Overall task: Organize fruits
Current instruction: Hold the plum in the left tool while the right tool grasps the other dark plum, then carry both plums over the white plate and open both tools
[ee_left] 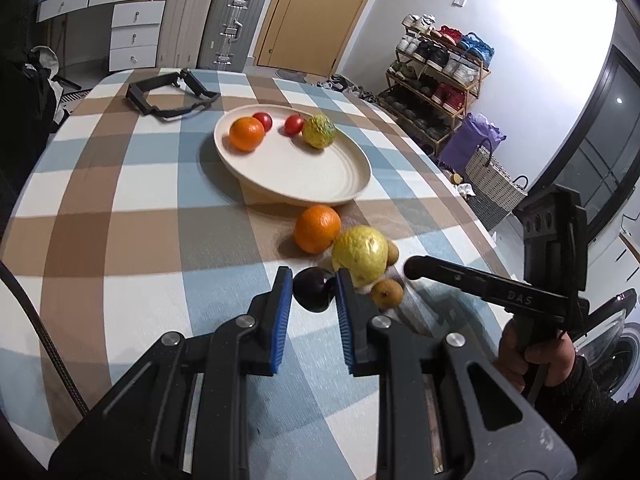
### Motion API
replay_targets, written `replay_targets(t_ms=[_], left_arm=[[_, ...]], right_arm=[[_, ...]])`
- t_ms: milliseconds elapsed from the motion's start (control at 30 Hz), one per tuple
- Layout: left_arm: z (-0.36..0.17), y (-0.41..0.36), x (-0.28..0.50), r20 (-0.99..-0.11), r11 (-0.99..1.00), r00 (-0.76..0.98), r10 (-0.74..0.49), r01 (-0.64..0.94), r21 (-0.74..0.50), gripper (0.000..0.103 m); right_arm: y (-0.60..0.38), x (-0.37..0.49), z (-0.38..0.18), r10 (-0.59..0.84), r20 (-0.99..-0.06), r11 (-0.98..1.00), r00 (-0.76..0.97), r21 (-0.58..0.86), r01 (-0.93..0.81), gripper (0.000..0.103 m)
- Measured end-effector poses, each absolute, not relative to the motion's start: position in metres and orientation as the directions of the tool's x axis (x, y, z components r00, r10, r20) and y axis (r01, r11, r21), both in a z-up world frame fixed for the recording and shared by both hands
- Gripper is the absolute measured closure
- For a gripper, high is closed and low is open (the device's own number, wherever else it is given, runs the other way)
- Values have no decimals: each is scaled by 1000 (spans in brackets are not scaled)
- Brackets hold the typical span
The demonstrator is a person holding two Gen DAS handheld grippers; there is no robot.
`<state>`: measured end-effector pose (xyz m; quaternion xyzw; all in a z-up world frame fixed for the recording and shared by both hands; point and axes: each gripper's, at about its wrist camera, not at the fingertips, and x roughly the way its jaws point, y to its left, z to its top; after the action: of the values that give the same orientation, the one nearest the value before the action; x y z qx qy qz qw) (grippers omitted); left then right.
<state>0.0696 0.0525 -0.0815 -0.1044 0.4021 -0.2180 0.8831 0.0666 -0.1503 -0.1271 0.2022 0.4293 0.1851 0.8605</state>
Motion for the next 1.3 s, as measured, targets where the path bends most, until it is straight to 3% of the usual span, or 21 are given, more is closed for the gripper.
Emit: replay_targets(t_ms=[667, 1033, 1300], left_arm=[[-37, 16, 203, -620, 895, 646, -446, 337, -293, 84], [-72, -8, 281, -663, 900, 610, -434, 327, -288, 84], [-91, -15, 303, -693, 898, 578, -431, 348, -269, 84]], right_arm=[[-160, 159, -31, 549, -523, 810, 652, 525, -261, 79], [-142, 274, -52, 580, -596, 793, 555, 569, -218, 79], [-126, 332, -65, 532, -672, 837, 515, 510, -201, 79]])
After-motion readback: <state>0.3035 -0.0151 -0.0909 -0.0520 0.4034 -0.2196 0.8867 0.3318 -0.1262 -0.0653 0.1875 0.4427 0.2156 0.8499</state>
